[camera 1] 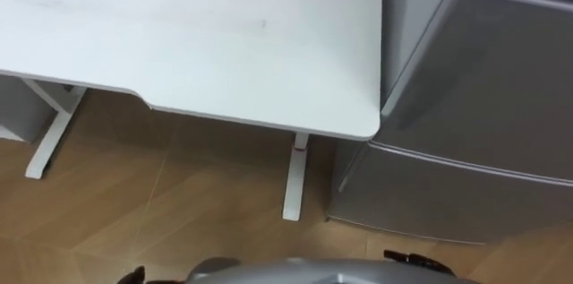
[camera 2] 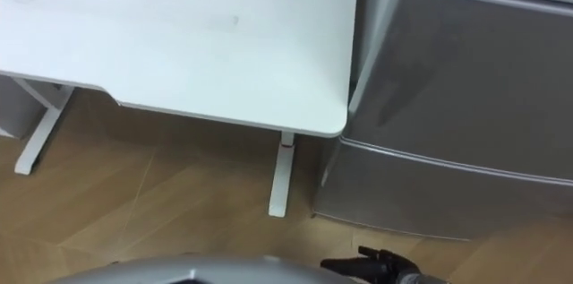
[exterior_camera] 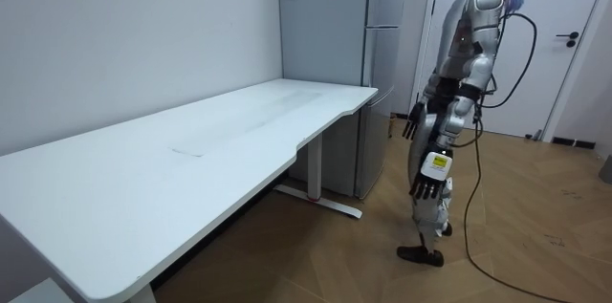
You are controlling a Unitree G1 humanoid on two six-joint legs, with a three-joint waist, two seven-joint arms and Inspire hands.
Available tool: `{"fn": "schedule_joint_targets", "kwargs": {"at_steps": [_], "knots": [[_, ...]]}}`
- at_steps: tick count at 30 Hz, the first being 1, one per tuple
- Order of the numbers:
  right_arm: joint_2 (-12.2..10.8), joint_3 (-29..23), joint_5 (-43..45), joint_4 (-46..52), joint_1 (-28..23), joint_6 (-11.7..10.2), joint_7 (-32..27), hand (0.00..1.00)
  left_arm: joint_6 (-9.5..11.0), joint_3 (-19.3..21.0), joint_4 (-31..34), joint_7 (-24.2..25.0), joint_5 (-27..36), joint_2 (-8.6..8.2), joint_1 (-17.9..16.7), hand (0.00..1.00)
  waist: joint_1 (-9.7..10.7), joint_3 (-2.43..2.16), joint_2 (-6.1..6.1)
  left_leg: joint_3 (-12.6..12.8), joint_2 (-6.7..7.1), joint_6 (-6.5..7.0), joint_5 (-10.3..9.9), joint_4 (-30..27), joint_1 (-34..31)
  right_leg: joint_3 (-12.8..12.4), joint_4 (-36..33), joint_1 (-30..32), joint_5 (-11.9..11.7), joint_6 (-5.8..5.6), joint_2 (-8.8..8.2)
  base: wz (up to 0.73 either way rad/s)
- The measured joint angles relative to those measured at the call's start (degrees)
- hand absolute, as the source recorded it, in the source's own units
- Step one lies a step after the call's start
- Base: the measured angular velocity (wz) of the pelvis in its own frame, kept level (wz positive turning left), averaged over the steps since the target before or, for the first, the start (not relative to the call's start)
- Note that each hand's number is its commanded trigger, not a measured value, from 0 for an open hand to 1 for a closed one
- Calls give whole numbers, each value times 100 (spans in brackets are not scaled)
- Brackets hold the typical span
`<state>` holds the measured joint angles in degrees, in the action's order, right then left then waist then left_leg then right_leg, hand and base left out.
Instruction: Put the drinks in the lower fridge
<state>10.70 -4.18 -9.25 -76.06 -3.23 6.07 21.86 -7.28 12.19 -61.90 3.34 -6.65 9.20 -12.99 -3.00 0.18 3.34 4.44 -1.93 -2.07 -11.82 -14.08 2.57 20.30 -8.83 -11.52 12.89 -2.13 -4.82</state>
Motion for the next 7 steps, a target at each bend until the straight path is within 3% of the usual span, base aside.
{"fn": "schedule_joint_targets", "kwargs": {"at_steps": [7], "knots": [[4, -136, -188, -27, -10, 154, -309, 0, -293, -67, 2, 205, -224, 24, 61, 0, 26, -11, -49, 87, -1, 1, 1, 18, 16, -272, 19, 62, 5, -4, 27, -7]]}}
